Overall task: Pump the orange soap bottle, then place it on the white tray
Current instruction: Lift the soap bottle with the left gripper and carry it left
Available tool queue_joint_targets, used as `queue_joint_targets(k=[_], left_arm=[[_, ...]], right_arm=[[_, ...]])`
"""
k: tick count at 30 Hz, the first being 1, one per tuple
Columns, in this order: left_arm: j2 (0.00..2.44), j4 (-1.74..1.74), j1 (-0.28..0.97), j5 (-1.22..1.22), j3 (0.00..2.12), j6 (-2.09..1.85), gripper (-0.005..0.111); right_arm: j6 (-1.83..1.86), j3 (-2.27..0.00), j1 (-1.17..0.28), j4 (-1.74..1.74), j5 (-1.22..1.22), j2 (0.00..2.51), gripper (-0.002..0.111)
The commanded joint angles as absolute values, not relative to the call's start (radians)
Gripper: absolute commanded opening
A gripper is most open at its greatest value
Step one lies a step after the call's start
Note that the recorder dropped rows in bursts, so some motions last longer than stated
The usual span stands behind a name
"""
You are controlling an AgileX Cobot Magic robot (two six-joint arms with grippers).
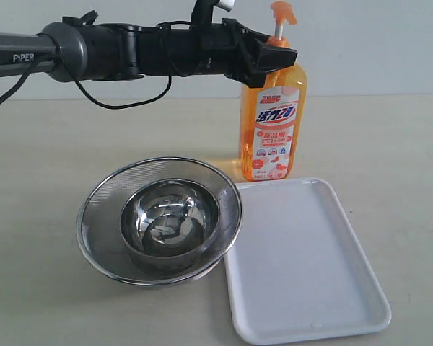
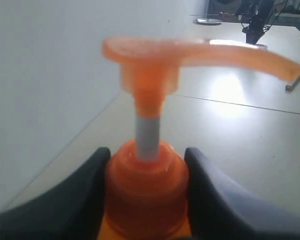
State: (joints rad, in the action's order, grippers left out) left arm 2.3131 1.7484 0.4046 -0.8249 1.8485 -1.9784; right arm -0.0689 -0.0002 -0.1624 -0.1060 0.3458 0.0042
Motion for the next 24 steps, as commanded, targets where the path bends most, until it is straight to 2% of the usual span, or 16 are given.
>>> queue_joint_targets(k=[1, 18, 24], left_arm=[[2.304, 1.744, 0.407, -0.81, 1.85, -1.967, 0.005], [2.13, 1.744, 0.401, -0.804, 1.85, -1.879, 0.005], [2.062, 1.744, 0.401, -0.831, 1.767, -1.893, 0.005]], right_arm=[[-0.07, 0.0, -0.159, -0.115, 0.333, 0.0, 0.001], [-0.07, 0.0, -0.159, -0.115, 0.333, 0.0, 0.001], [-0.07, 0.0, -0.159, -0.115, 0.333, 0.0, 0.001]])
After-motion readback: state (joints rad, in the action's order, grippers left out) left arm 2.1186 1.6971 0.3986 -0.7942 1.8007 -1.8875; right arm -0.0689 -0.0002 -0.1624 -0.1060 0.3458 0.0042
